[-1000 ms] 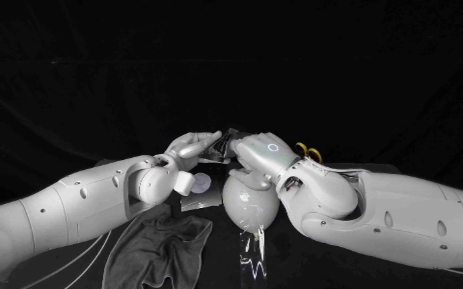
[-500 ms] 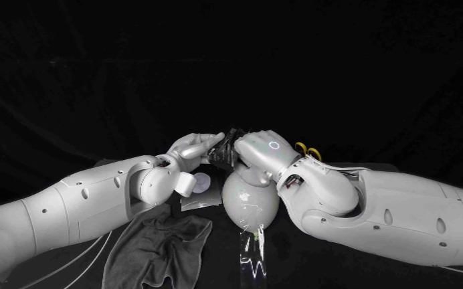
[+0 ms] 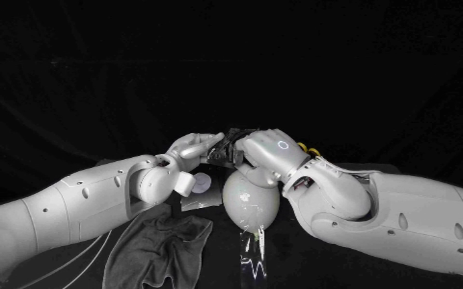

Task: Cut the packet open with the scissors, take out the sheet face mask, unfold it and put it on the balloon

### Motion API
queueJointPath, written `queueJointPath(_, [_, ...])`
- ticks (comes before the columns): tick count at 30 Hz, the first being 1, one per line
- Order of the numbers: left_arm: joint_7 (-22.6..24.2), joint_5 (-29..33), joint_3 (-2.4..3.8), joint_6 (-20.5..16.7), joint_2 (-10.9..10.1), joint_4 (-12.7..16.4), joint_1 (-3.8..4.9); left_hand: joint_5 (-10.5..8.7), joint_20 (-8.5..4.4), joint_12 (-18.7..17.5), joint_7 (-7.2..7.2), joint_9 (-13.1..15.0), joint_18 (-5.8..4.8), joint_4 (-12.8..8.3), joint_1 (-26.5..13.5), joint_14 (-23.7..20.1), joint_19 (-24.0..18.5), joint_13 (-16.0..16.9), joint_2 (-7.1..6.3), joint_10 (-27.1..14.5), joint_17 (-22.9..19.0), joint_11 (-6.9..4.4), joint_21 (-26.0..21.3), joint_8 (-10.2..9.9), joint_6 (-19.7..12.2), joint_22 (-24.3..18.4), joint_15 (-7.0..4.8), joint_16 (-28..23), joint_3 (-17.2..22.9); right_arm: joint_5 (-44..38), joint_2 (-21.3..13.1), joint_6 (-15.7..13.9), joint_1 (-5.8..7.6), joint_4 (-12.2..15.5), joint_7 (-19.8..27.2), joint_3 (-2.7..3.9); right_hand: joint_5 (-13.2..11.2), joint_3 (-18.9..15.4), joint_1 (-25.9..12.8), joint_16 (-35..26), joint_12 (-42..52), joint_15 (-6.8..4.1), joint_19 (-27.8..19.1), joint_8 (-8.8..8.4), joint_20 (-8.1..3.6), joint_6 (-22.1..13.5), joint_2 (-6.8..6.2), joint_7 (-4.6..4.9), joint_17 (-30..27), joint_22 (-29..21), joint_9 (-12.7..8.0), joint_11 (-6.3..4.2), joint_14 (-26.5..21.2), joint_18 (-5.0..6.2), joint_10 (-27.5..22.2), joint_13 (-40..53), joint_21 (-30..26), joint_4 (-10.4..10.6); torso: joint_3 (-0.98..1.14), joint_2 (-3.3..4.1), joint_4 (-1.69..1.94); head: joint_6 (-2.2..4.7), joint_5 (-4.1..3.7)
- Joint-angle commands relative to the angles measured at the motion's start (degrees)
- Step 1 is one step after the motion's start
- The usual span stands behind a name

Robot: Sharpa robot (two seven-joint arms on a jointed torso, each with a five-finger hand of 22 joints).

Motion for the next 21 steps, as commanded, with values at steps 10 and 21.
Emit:
queueJointPath(10, [0.4, -0.4, 0.12, -1.2, 0.0, -1.2, 0.11, 0.19, -0.11, 0.6, -0.19, 0.5, 0.66, -2.9, -0.7, 0.0, 0.5, 0.3, -0.25, -0.2, 0.3, -0.16, 0.5, 0.4, -0.3, 0.1, -0.30, 0.5, 3.2, -0.5, -2.2, -1.1, 0.24, 2.8, 1.8, 0.06, -0.2, 0.0, -0.1, 0.2, 0.2, 0.22, 6.1, 0.26, 0.35, 1.3, -1.35, 0.79, 15.0, 15.1, 0.2, -0.17, 6.1, -0.79, 6.0, 15.1, 0.3, -0.8, 0.01, 0.03, 0.04, -0.04, 0.23])
queueJointPath(21, [0.2, -0.6, 0.11, -1.6, 0.0, -1.6, 0.11, 0.19, -0.13, 0.7, -0.21, 0.6, 0.65, -2.9, -0.8, 0.0, 0.5, 0.4, -0.28, -0.2, 0.4, -0.18, 0.5, 0.4, -0.3, 0.1, -0.32, 0.6, 3.3, -0.5, -3.8, -2.8, 0.33, 4.5, 3.2, 0.10, -0.2, 0.5, -0.3, 0.2, 0.2, 0.15, 6.1, 0.87, 0.36, 2.2, -1.14, 0.53, 15.0, 15.1, 0.6, -0.37, 6.1, -0.79, 6.0, 15.1, 0.3, -1.0, -0.02, 0.00, 0.03, -0.08, 0.36])
